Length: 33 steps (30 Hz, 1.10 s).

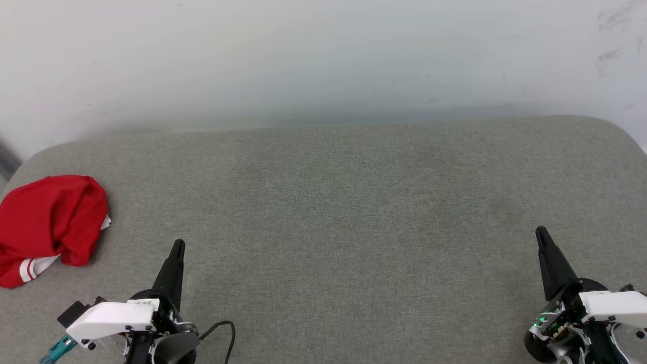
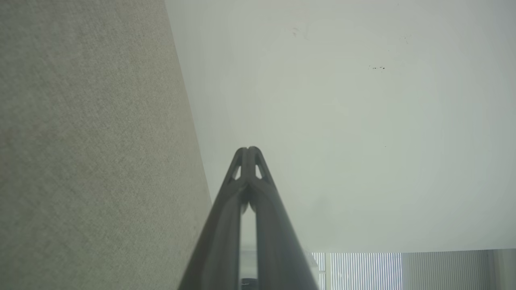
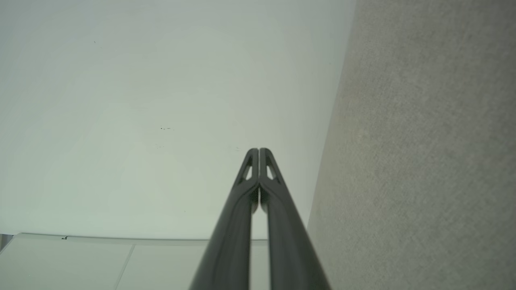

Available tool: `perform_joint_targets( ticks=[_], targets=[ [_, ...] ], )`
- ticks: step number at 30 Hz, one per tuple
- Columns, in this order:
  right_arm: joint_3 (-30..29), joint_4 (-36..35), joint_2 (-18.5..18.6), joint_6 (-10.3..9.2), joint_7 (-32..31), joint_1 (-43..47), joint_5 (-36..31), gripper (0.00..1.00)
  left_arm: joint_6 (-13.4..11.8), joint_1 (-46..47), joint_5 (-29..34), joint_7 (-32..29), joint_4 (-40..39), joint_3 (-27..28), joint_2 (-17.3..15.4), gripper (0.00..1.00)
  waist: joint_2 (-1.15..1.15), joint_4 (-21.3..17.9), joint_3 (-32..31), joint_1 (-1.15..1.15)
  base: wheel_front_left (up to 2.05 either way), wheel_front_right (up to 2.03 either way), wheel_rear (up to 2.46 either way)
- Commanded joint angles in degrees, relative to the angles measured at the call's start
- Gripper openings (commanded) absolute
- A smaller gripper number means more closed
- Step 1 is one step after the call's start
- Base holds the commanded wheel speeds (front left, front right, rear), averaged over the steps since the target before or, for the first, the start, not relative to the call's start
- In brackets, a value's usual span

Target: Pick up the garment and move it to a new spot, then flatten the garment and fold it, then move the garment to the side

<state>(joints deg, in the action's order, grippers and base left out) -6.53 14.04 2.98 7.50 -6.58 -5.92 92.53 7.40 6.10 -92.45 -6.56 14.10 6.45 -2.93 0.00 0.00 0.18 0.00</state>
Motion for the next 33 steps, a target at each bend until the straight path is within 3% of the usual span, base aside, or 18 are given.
perform_joint_targets(
  ticks=[1,31,32,33],
  targets=[
    [0.0,0.0,-0.2,-0.02,0.0,-0.6,-0.3,0.0,0.2,0.3,0.1,0.0,0.0,0.1,0.1,0.0,0.0,0.0,0.0,0.0,0.0,0.0,0.0],
    [0.0,0.0,-0.2,-0.02,0.0,-0.6,-0.3,0.0,0.2,0.3,0.1,0.0,0.0,0.1,0.1,0.0,0.0,0.0,0.0,0.0,0.0,0.0,0.0],
    [0.0,0.0,0.0,0.0,0.0,0.0,0.0,1.0,0.0,0.0,0.0,0.0,0.0,0.0,0.0,1.0,0.0,0.0,0.0,0.0,0.0,0.0,0.0],
    [0.0,0.4,0.0,0.0,0.0,0.2,0.0,1.0,0.0,-0.2,0.0,0.0,0.4,-0.1,0.0,1.0,0.0,0.0,0.0,0.0,0.0,0.0,0.0]
  ],
)
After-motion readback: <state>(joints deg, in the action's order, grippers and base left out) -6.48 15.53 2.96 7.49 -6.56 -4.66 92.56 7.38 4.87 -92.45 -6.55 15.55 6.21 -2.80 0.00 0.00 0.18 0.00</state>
